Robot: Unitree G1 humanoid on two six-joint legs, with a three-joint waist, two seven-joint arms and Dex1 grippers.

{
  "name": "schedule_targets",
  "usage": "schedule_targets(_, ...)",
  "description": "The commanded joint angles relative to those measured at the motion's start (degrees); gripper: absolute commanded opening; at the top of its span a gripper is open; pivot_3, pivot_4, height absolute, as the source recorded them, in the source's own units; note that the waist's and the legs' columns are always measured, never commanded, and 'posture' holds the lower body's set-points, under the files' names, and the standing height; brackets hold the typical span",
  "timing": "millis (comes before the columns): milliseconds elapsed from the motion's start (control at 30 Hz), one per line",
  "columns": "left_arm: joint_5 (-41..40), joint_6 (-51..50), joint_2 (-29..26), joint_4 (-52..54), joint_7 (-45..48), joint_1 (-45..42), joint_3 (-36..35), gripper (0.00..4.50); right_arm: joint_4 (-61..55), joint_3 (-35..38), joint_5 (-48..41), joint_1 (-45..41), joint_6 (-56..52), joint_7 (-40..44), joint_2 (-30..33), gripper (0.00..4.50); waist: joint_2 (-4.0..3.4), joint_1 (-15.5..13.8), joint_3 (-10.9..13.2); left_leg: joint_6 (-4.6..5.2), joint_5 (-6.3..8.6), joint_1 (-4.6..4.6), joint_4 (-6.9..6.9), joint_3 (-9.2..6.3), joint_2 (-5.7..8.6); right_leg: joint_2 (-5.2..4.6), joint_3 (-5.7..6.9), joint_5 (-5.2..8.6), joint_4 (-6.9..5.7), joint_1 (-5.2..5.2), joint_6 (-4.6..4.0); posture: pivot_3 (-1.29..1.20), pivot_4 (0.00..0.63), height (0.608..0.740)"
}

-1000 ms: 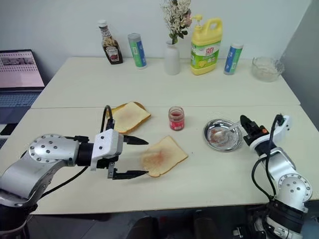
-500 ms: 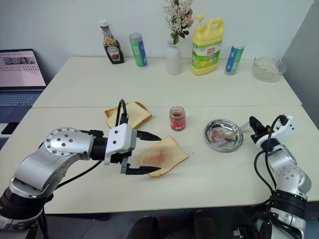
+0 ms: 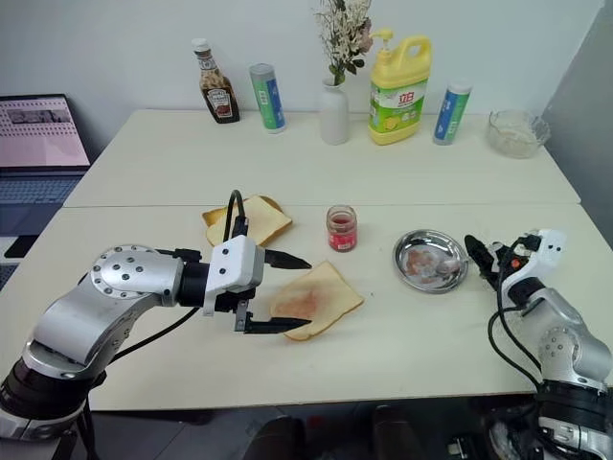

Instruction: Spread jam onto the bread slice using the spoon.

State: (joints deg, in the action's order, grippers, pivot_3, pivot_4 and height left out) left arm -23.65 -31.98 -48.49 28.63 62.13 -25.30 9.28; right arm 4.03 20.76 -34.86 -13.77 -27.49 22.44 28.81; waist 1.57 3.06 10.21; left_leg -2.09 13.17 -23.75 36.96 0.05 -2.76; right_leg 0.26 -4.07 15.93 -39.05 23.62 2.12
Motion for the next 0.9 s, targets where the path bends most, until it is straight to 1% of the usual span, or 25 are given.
schedule_targets(33,0.4,1.4,0.2,0.3,0.3,-0.3,0.0,4.50,-2.7,-0.6,3.8,0.3,5.1,1.9,1.3,4.47,0.00,0.0,0.0,0.00,0.00,0.00,0.00,-0.01,0.00,0.00,0.00,0.00,0.00,0.00,0.00,0.00,0.150,0.740)
schedule_targets(133,0.6,1.8,0.3,0.2,0.3,-0.2,0.0,4.50,-4.0,-2.9,7.7,2.0,8.6,4.1,1.9,4.47,0.00,-0.1,0.0,0.00,0.00,0.00,0.00,-0.01,0.00,0.00,0.01,-0.01,-0.01,-0.01,-0.01,0.00,0.150,0.740)
schedule_targets(300,0.8,2.3,0.2,-0.2,0.4,0.0,0.0,4.50,-4.6,-3.2,9.6,2.7,11.5,5.4,1.4,4.47,0.00,-0.2,0.0,0.00,0.00,0.01,0.02,-0.01,0.00,0.00,0.01,-0.04,-0.01,-0.02,-0.07,0.00,0.150,0.740)
schedule_targets(367,0.7,2.3,0.2,-0.2,0.3,0.1,-0.1,4.50,-4.7,-4.2,13.3,3.4,17.4,6.6,2.3,4.47,0.00,-0.2,0.0,0.00,0.00,0.02,0.03,-0.02,0.00,0.00,0.02,-0.04,-0.01,-0.05,-0.07,0.00,0.150,0.740)
schedule_targets(467,0.9,2.4,0.2,-0.5,0.3,0.1,-0.1,4.50,-3.7,-2.5,14.3,2.7,20.7,5.0,1.1,4.47,0.00,-0.2,0.0,0.00,0.00,0.03,0.03,-0.02,0.00,0.00,0.02,-0.04,0.00,-0.05,-0.06,0.00,0.150,0.740)
schedule_targets(633,0.7,2.4,0.7,-1.0,-0.3,0.4,-0.9,4.50,-3.9,0.7,10.8,1.1,19.1,3.4,-0.3,4.47,0.00,-0.2,0.0,-0.01,0.00,0.05,0.03,-0.03,0.00,-0.01,0.02,-0.05,-0.02,-0.08,-0.09,0.00,0.150,0.740)
schedule_targets(700,0.0,1.7,1.0,-1.7,-1.7,1.0,-3.1,4.50,-7.0,0.7,9.3,1.5,17.6,4.7,0.4,4.47,0.00,-0.2,0.0,-0.01,0.00,0.05,0.03,-0.02,0.00,-0.01,0.02,-0.06,-0.02,-0.08,-0.10,0.00,0.150,0.740)
schedule_targets(800,0.6,1.6,-0.5,-3.7,-4.1,3.3,-8.0,4.50,-14.6,0.1,6.2,3.7,12.5,7.2,3.1,4.47,-0.04,-0.2,0.0,-0.01,0.00,0.07,0.01,-0.03,-0.01,0.00,0.01,-0.06,-0.04,-0.08,-0.10,0.00,0.150,0.740)
schedule_targets(900,3.1,4.2,-2.9,-5.8,-4.6,6.8,-11.0,4.50,-20.8,-0.5,3.2,6.7,7.6,11.0,6.6,4.47,-0.04,-0.2,0.0,-0.01,0.00,0.11,0.00,-0.08,-0.03,0.01,0.05,-0.05,-0.03,-0.10,-0.09,0.00,0.150,0.740)
